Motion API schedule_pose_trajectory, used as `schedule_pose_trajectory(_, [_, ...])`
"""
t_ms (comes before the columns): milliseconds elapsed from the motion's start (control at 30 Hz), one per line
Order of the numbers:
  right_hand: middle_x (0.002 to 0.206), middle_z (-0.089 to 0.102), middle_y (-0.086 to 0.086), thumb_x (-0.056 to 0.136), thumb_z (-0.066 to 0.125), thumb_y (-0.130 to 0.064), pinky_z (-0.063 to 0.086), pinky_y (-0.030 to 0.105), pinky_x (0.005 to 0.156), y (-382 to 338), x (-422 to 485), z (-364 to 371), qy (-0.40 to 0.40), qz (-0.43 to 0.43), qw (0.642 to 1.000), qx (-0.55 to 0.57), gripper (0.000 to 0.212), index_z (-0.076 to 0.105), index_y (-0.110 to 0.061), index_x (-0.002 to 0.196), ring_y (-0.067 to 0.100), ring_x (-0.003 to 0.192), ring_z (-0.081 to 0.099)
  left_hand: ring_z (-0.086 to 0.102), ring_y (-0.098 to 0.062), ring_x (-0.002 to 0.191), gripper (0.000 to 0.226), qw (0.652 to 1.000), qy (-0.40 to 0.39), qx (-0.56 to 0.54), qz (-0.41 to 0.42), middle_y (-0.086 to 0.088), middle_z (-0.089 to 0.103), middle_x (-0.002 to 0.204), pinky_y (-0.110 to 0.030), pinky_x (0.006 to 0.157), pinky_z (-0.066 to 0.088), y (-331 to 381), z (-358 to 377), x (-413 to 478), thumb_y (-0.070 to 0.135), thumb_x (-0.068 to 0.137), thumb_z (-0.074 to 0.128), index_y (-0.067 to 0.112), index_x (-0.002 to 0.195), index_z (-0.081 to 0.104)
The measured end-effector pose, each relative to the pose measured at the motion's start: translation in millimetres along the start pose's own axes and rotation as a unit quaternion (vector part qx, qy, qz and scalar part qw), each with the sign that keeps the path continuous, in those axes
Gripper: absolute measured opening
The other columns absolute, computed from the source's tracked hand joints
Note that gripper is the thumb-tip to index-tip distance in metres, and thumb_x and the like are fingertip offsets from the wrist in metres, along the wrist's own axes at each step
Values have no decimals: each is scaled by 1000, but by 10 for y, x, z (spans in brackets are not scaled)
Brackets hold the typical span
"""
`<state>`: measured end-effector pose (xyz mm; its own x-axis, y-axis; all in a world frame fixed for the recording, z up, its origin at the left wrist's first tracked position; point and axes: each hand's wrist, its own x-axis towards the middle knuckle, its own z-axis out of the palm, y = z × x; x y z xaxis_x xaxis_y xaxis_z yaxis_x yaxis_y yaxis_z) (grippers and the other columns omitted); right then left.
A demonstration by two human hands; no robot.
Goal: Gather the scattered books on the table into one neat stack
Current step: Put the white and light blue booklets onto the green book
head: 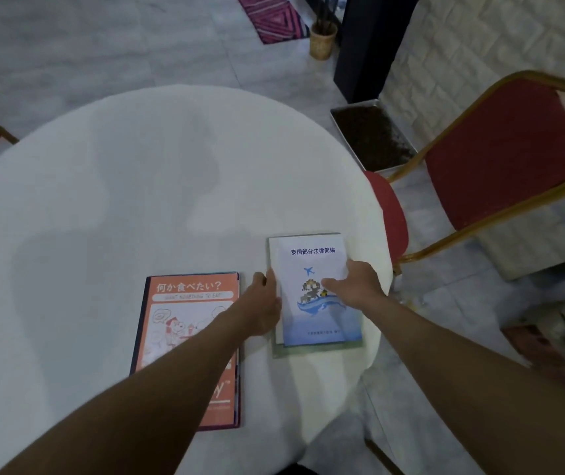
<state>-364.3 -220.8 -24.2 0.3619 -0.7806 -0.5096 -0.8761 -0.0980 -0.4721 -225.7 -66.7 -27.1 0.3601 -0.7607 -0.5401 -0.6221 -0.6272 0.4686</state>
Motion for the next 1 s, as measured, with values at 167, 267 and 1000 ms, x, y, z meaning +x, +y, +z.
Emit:
schedule_pose_trajectory(167, [129, 64, 14, 87, 70, -46, 50, 38, 96, 37, 13, 19, -28, -12, 999, -35, 60, 58, -5, 130, 33, 118, 61, 53, -38, 119, 56, 1000, 19, -6, -21, -24, 37, 144, -36, 88, 44, 77, 51, -26, 20, 101, 40, 6, 151, 19])
schedule_pose_trajectory(267, [129, 63, 14, 88, 68, -49, 48, 35, 92, 51, 23, 14, -29, -13, 998, -54, 61, 56, -6, 130, 33, 118, 60, 51, -39, 122, 60, 1000, 12, -5, -18, -24, 34, 145, -41, 94, 45, 104, 41, -32, 31, 102, 41, 7, 151, 18])
schedule_pose_trajectory(1000, [146, 44, 12, 88, 62, -53, 35, 46, 106, -58, -128, 109, 44, -25, 993, -104, 72, 39, -12, 142, 34, 135, 41, 44, -41, 126, 54, 999, 13, 43, 29, -23, 40, 138, -45, 100, 40, -87, -228, -93, 24, 103, 38, -5, 146, 26])
